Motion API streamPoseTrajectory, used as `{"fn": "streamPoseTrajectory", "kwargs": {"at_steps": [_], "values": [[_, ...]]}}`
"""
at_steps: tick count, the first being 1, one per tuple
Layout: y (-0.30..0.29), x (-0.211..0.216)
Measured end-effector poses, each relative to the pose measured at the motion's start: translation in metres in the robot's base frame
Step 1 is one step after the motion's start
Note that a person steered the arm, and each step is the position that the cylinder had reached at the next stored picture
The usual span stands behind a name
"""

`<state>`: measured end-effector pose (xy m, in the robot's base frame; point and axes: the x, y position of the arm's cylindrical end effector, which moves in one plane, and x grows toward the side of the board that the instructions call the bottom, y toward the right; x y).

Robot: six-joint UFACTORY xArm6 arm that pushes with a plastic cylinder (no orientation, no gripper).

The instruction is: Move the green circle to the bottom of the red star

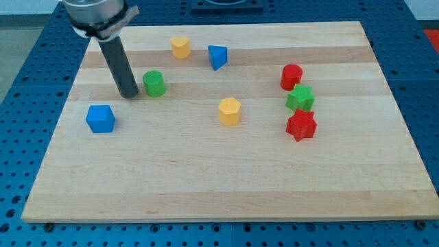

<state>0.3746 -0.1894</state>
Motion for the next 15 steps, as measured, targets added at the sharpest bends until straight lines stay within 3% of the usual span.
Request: {"fn": "streamPoseTrajectory", "kwargs": {"at_steps": [1,2,4,6,7,9,11,13,15], "values": [[-0.003,-0.060],[0.039,-0.057],[0.048,-0.038],[0.051,0.056],[0.051,0.071],[0.025,0.059],[0.017,0.086],[0.080,0.109],[0.148,0.160]]}}
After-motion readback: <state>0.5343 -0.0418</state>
